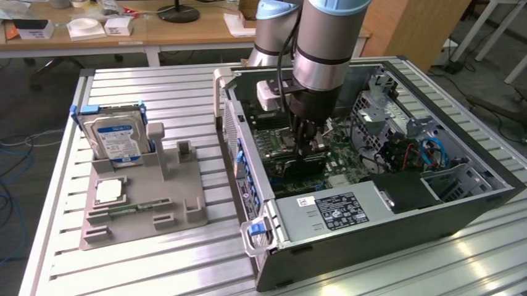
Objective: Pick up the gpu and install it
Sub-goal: 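Insert the gpu into the slot, then press down on the gpu until it lock into place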
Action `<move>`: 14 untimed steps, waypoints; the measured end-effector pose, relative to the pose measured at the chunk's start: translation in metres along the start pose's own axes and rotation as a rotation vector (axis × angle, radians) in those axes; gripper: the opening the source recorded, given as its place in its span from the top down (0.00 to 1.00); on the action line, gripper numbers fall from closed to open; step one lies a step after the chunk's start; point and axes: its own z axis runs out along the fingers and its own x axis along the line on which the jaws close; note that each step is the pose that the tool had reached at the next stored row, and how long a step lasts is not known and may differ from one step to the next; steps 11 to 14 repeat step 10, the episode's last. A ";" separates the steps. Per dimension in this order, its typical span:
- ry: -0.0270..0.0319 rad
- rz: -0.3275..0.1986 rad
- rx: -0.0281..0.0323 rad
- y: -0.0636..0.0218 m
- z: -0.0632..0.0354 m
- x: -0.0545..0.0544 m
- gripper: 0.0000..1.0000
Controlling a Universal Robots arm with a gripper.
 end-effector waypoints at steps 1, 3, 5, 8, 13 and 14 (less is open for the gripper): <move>0.0000 0.000 0.0000 0.0000 0.0000 0.000 0.86; -0.0001 0.000 0.0000 0.0000 0.0000 0.000 0.90; 0.0000 0.000 0.0000 0.0000 0.0000 0.000 0.90; 0.0000 0.000 0.0000 0.0000 0.0000 0.000 0.90; 0.0000 0.000 0.0000 0.0000 0.0000 0.000 0.90; 0.0000 0.000 0.0000 0.0000 0.0000 0.000 0.90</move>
